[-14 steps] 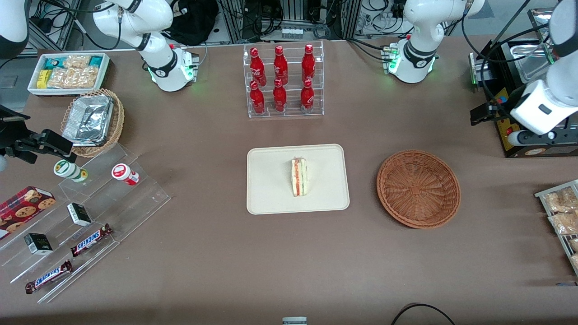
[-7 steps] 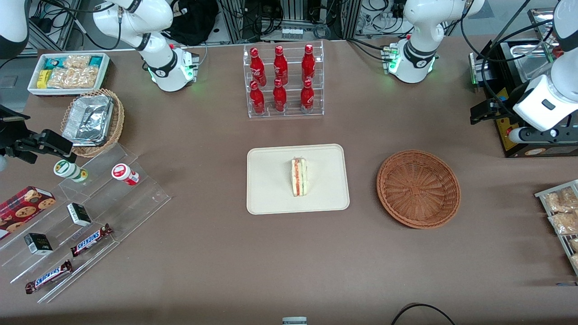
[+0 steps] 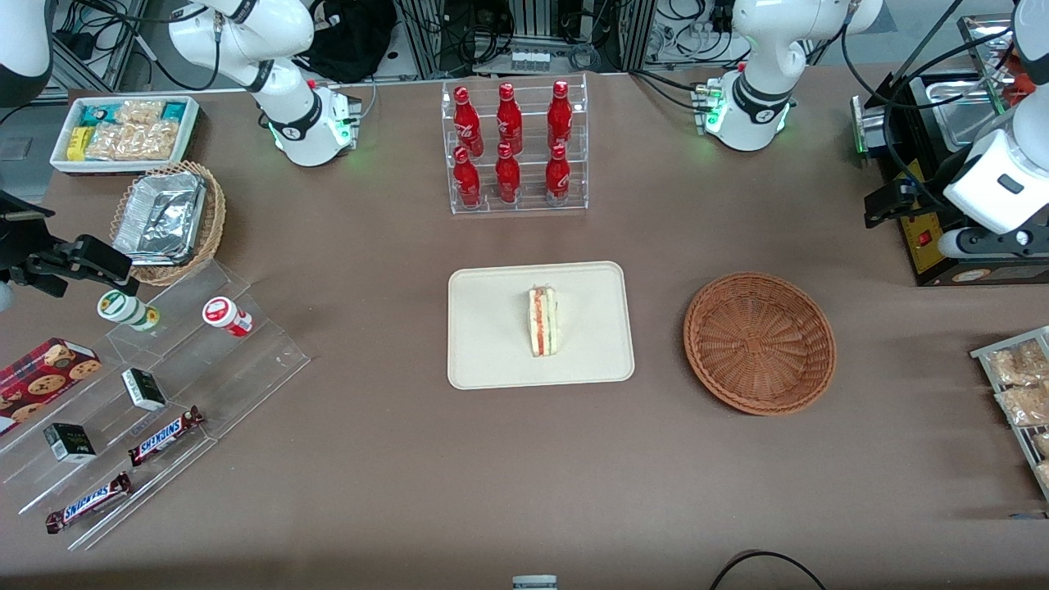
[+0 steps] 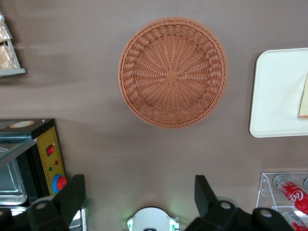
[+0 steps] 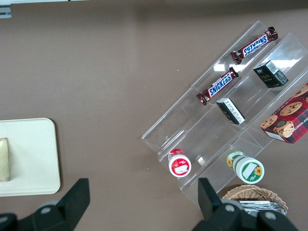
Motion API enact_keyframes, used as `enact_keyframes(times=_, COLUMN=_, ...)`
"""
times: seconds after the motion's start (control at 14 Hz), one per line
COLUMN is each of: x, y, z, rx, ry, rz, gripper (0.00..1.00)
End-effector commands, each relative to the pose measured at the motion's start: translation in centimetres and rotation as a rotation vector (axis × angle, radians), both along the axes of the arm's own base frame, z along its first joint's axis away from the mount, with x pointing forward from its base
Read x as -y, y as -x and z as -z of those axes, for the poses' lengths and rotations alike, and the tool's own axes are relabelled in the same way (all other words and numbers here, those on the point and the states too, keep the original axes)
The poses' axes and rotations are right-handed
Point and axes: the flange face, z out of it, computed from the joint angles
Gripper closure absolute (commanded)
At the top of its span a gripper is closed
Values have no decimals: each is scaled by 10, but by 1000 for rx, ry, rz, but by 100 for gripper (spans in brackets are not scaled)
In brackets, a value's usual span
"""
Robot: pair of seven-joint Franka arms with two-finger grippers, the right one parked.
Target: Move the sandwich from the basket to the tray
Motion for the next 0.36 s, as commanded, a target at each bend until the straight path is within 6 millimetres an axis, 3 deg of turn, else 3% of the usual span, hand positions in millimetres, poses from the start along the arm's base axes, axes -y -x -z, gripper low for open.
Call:
enact_keyframes(times=0.0, x=-1, y=-4, z=-7, rx=18, ry=-12, rz=-15, gripper=0)
enact_keyframes(times=0.29, x=0, y=-6, z=-7, rx=27, ry=-10, rz=-15, gripper=0)
